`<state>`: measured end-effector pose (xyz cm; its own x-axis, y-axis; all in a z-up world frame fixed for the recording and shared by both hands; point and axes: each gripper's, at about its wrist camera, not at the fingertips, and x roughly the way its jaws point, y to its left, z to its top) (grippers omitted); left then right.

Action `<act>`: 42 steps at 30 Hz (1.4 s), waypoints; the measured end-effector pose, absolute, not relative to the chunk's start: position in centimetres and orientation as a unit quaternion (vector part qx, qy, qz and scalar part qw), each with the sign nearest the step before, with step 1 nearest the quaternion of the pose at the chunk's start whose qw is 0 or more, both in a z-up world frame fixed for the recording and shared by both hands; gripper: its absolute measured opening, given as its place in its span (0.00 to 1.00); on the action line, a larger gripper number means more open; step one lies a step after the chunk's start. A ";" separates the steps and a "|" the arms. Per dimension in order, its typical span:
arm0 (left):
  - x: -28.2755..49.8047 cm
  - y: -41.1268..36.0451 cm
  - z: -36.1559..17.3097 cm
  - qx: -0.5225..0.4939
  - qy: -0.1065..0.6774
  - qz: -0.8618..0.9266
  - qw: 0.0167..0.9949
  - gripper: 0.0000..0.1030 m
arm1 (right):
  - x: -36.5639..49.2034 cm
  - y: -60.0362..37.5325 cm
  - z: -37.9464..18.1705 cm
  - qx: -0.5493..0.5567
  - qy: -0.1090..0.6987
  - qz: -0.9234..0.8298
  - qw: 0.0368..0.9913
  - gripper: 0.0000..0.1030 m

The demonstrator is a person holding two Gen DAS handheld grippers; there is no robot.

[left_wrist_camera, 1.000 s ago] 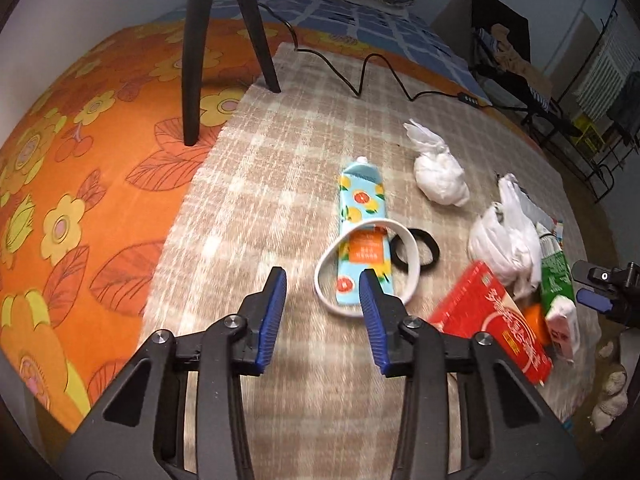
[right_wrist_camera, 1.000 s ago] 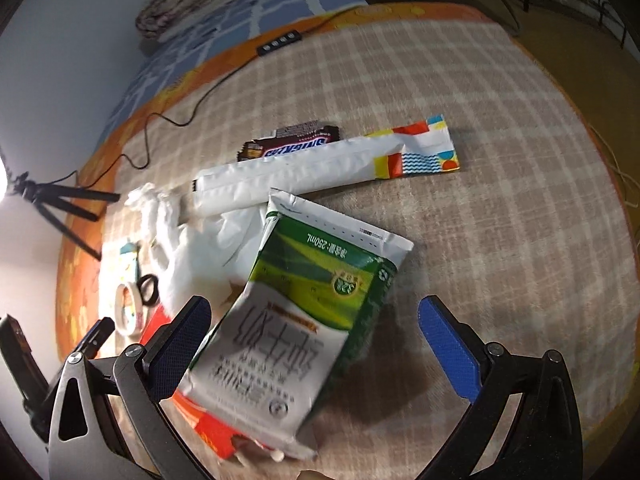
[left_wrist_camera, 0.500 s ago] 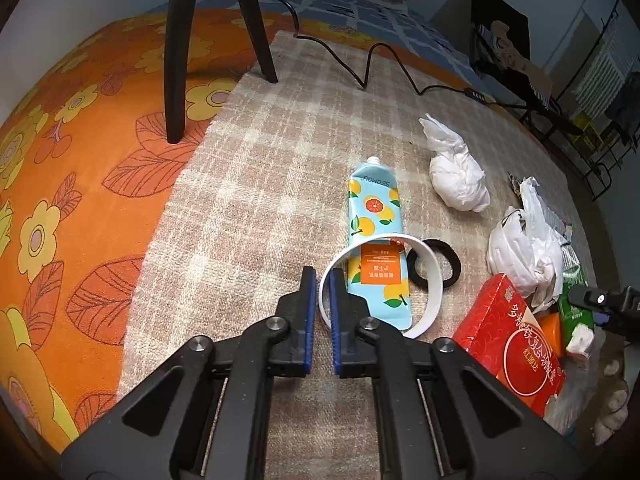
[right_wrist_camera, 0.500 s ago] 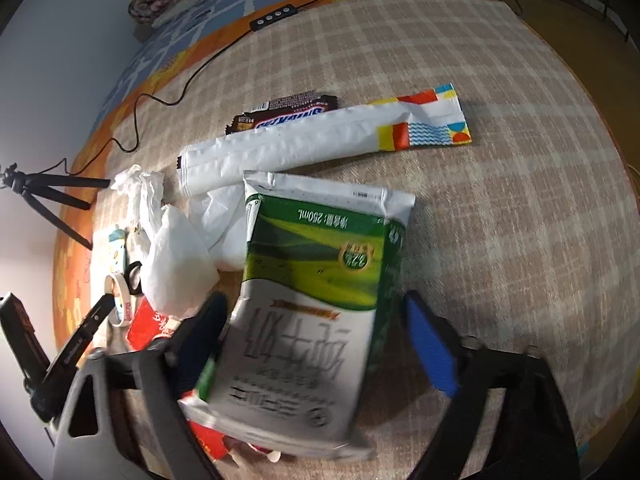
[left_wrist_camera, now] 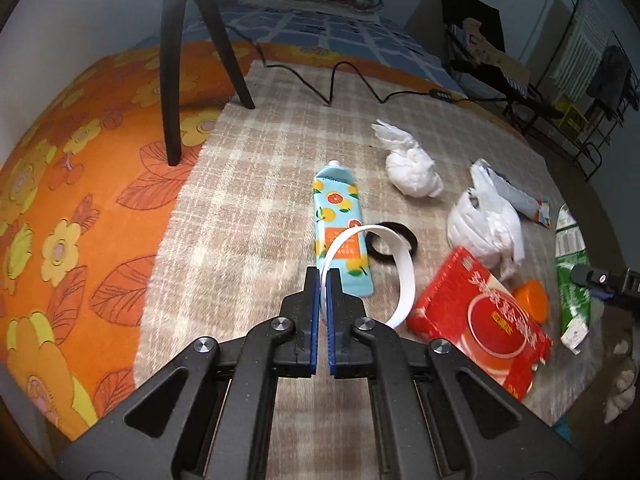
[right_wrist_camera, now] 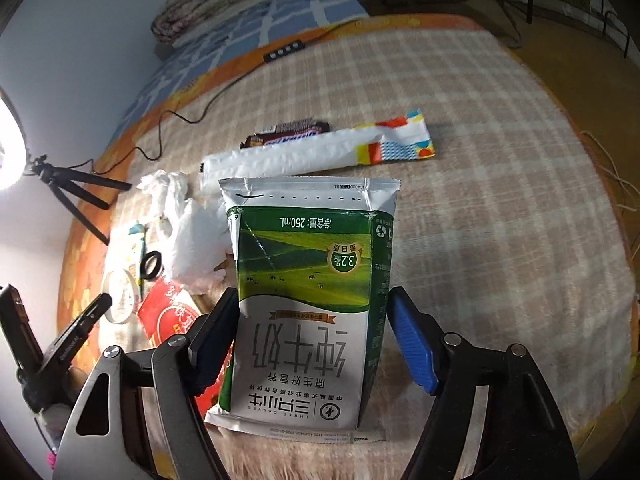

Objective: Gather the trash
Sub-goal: 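Carry both items over the blue basket and open both tools to drop them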

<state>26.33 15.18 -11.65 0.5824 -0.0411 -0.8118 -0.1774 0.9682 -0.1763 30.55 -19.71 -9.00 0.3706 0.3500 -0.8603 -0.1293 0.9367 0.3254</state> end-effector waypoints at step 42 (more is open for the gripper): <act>3.4 2.3 -13.8 -0.087 0.531 -0.041 0.842 0.01 | 6.9 -20.0 -12.2 -0.039 0.533 0.276 0.799 0.72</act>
<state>3.36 2.27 -13.77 0.4336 -0.1610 -0.8866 -0.0230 0.9816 -0.1894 6.91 -20.02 -12.19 0.2797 0.3989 -0.8733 -0.4826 0.8447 0.2312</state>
